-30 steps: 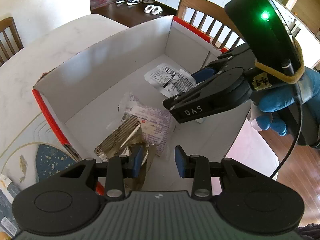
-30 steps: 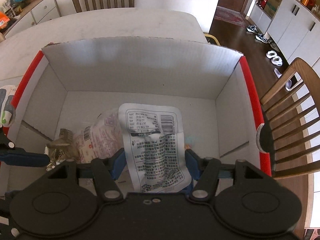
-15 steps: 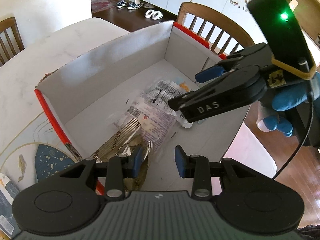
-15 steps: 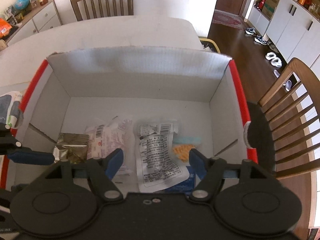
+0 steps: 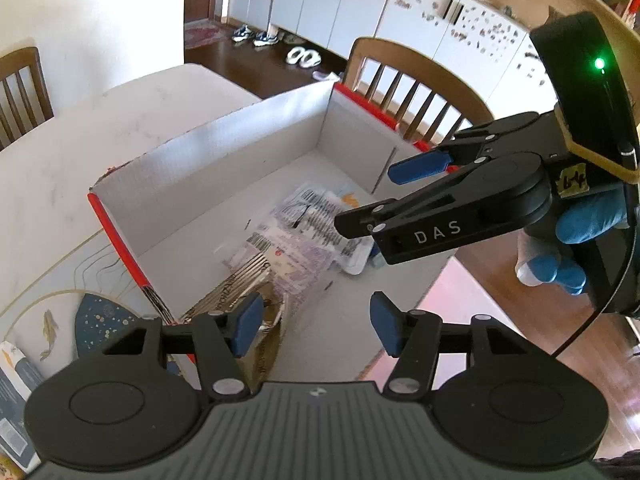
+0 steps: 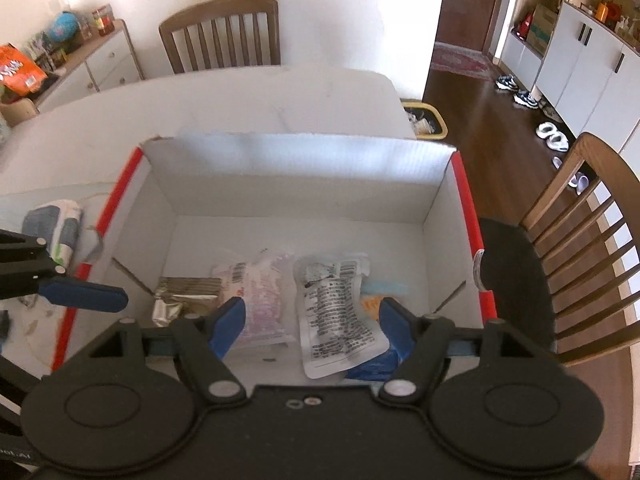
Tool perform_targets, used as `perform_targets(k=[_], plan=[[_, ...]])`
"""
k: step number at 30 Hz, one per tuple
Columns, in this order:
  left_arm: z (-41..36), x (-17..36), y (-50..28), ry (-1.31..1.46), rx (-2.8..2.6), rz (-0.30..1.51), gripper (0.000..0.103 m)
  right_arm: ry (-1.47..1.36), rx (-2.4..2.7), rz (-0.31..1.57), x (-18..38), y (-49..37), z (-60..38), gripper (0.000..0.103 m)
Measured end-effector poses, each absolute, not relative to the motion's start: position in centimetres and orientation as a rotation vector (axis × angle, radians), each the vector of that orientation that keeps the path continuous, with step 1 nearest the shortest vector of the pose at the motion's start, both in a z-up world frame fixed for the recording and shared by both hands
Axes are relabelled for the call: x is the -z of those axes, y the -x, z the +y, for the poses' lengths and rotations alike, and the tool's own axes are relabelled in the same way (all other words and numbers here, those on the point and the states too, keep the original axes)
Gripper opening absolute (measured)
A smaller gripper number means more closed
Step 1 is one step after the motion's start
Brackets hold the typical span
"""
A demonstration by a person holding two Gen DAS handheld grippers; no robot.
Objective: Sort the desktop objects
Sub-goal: 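Withdraw both open tools from the box back toward the table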
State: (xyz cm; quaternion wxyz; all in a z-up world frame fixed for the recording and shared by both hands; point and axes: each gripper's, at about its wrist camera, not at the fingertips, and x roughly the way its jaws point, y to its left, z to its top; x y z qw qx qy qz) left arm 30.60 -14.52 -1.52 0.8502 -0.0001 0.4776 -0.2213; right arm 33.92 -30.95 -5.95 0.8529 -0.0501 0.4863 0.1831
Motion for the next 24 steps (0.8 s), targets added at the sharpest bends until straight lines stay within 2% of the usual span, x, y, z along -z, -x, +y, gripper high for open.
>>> perform_targets(k=[12,14,20,24], plan=[[-13.4,-0.4,-28.2,0.053,0.462,0.94,0.067,0.061,-0.396,0.985,4.3,-31.5,-31.2,0.079],[-13.1,-0.7,-27.8,0.055,0.461,0.927,0.072,0.047,-0.404,0.988,4.2,-31.1,-31.2,0.079],[-12.1,-1.4,-26.6,0.07,0.458,0.896,0.078,-0.001,-0.42,0.969,3.7,-29.6,-30.7,0.079],[-11.3,-1.5,-25.8,0.074,0.453,0.884,0.085,-0.007,-0.422,0.948,3.2,-28.7,-30.1,0.082]])
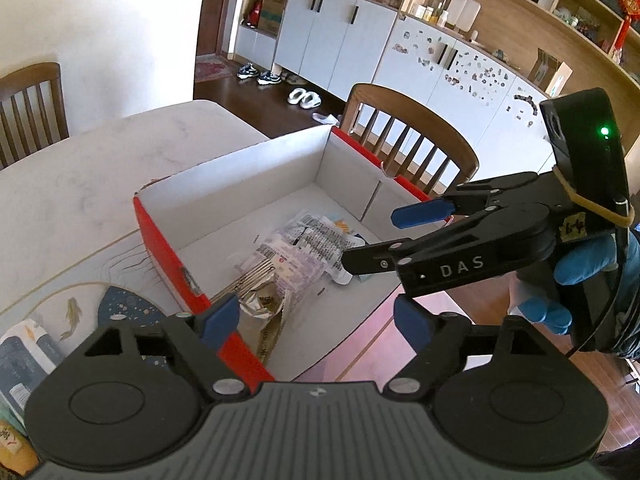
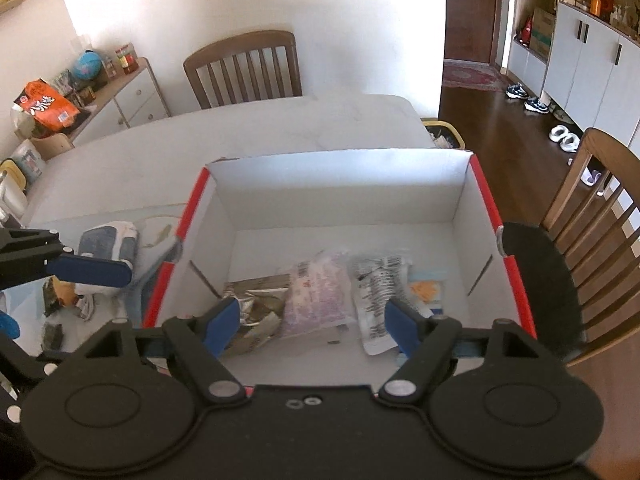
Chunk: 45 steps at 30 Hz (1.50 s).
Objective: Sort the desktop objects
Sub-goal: 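Withdraw both open tools from the box back toward the table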
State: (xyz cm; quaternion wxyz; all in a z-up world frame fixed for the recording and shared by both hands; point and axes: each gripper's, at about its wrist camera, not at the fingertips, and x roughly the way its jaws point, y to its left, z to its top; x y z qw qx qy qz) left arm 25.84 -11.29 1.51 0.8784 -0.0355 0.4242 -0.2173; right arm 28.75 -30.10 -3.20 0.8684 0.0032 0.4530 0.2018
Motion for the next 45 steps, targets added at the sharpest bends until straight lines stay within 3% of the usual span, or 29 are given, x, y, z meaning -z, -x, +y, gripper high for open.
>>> perform_targets(k=[8,37,41,45], plan=[[-9.3,-1.7,-24.5,0.096,0.414,0.862,0.087,-0.028,-0.41,0.909,1.8,-27.4,-29.3,0.087],[1.1,-1.8,-18.0,0.131,0.254,0.803,0.087,-0.011,-0.429,0.841,0.8,-22.1,-19.8,0.09],[2.8,-1.6,-17.3,0.135,0.242,0.795,0.102,-0.006,-0.439,0.835,0.8,-21.6,-18.1,0.09],[4.7,-1.2,-16.7,0.148,0.222,0.793,0.102,-0.006,-0.451,0.83,0.8,-21.2,-16.5,0.094]])
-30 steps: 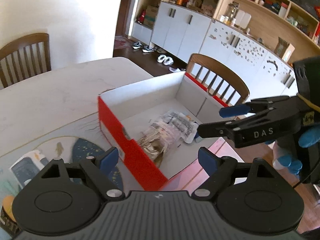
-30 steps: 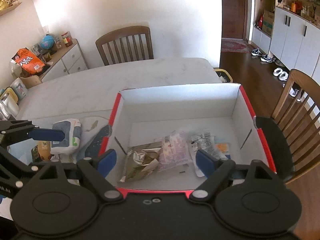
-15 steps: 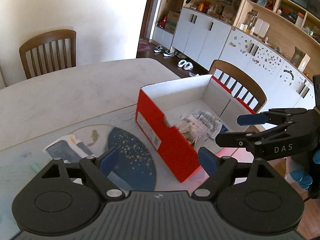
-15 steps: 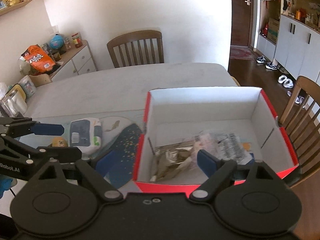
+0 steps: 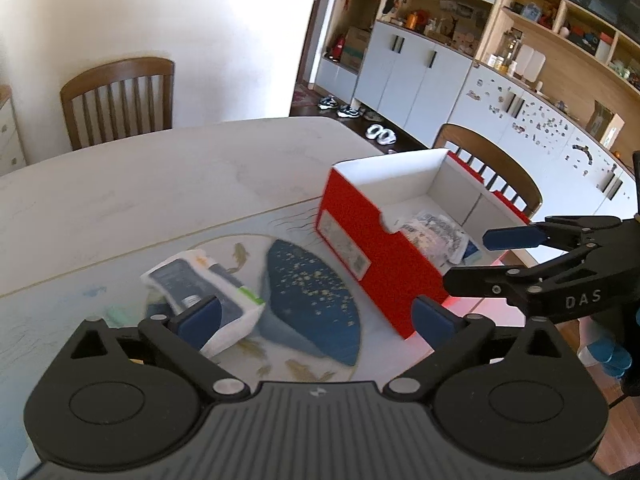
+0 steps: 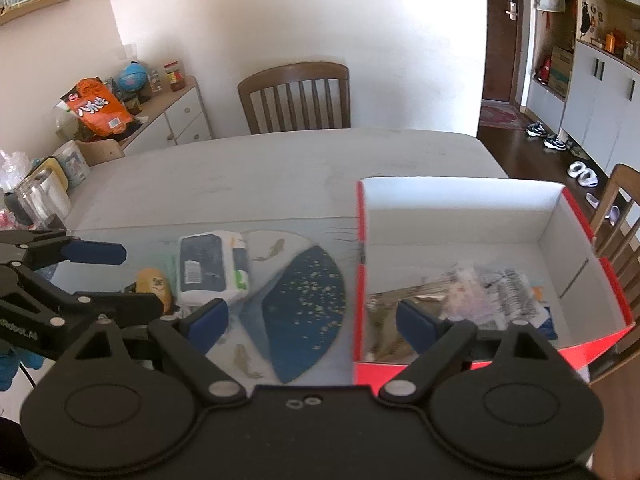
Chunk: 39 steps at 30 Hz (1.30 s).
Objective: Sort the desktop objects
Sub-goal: 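Withdraw both open tools from the box back toward the table, then grasp the dark snack packet with the left tool while the right tool grasps the white tissue pack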
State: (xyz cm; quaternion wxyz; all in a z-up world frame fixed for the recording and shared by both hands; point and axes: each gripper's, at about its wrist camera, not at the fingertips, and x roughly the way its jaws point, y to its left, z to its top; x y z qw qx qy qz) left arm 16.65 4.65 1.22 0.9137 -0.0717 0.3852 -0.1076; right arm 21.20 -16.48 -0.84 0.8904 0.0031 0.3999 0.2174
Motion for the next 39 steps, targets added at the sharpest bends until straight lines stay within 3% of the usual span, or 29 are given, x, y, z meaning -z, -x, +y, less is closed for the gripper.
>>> perform_targets(k=[7,39], plan=[[8.0,-0.3,-15.4,0.142,0.169,0.792,0.103,0.006,-0.48,0.822,1.0,-20.7,-13.3,0.103],[18.8,7.5,-13.3,0.163,0.072,0.86,0.103,0.079,-0.507,0.861,4.8,-23.7,-4.1,0.103]])
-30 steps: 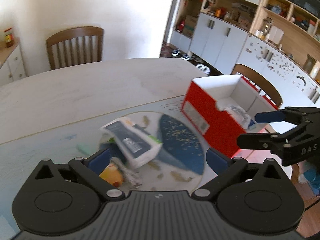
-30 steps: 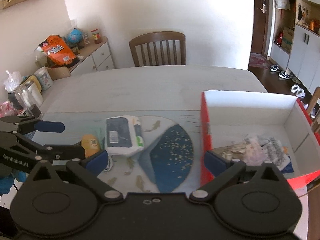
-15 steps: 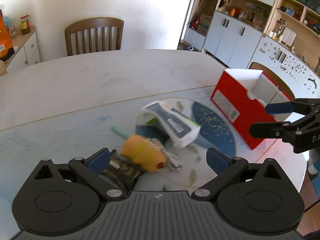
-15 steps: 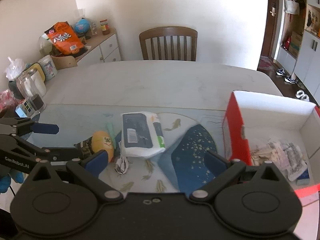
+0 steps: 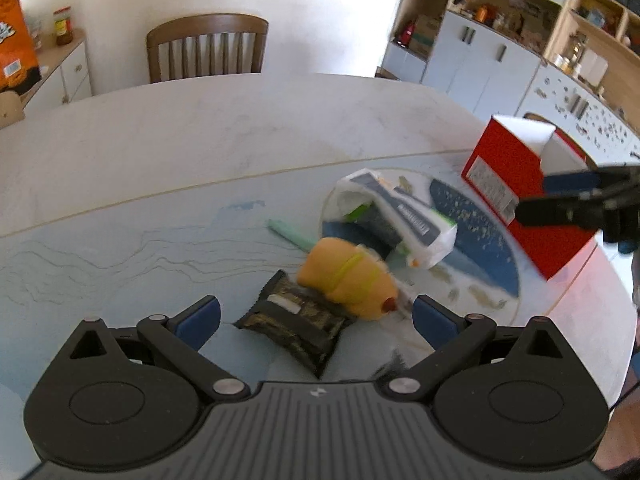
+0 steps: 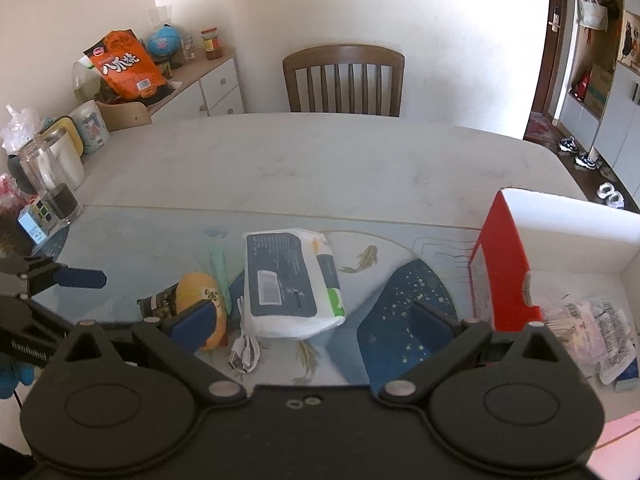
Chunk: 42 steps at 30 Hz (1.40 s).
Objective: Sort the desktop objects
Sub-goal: 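Grasp the dark snack packet with the left tool while the right tool grasps the white tissue pack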
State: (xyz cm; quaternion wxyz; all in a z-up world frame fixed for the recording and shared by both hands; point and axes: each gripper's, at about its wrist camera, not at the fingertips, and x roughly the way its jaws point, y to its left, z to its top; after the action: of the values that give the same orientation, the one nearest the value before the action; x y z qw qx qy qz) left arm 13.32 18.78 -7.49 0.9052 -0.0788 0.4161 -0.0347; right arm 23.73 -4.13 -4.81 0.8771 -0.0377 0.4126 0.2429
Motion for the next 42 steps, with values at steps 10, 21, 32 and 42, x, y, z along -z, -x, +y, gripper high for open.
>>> perform_targets(k=[10,21,32,42], plan=[[20.5,9.5,-14.4,0.125,0.145,0.861,0.103,0.108,-0.523,0.896,6.7,-25.9,-2.2,0.102],[20.9,11.0,-15.8,0.117,0.219,0.877,0.103,0.162,-0.551,0.927,8.8,-28.8,0.8,0.103],[21.3,12.3,-16.6,0.138,0.284,0.893,0.102,0.169,-0.556,0.986,11.4,-31.0,2.4,0.103],[21.1,13.0,-17.2,0.121,0.321,0.893,0.102,0.151,-0.541,1.033,12.9,-32.3,2.2,0.103]])
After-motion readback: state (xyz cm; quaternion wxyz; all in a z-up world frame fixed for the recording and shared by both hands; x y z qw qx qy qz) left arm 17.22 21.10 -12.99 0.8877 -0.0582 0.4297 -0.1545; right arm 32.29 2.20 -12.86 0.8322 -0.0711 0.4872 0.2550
